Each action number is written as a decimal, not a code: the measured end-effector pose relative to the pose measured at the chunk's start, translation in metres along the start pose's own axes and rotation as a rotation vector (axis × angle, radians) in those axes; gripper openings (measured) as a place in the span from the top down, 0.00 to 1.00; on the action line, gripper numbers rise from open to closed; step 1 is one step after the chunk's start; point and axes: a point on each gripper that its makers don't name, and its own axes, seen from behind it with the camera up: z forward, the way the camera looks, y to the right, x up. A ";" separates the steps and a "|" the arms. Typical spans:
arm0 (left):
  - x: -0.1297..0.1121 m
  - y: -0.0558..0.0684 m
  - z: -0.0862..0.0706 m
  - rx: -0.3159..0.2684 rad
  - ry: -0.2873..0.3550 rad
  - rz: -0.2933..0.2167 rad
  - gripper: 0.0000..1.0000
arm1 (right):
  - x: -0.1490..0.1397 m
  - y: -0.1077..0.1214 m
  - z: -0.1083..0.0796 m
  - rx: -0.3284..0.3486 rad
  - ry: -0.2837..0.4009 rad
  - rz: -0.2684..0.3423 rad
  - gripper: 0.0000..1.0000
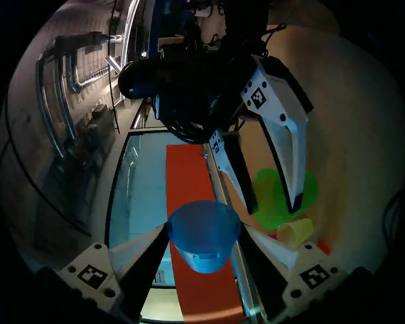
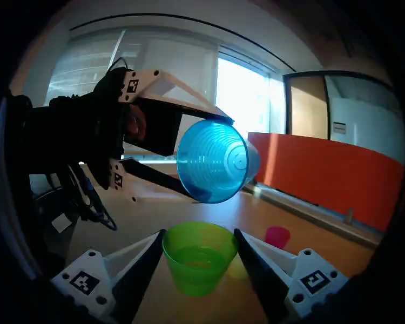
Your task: Pour water
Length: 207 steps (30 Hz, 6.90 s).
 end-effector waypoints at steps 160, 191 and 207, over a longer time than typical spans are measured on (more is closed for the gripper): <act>-0.077 0.240 -0.006 -0.348 -0.296 -1.461 0.08 | -0.144 0.054 -0.016 -0.061 -0.453 0.053 0.00; -0.085 0.260 -0.028 -0.386 -0.348 -1.431 0.07 | -0.173 0.048 -0.035 -0.085 -0.533 0.082 0.00; -0.094 0.245 -0.065 -0.331 -0.385 -1.457 0.07 | -0.171 0.039 -0.086 -0.159 -0.544 0.102 0.00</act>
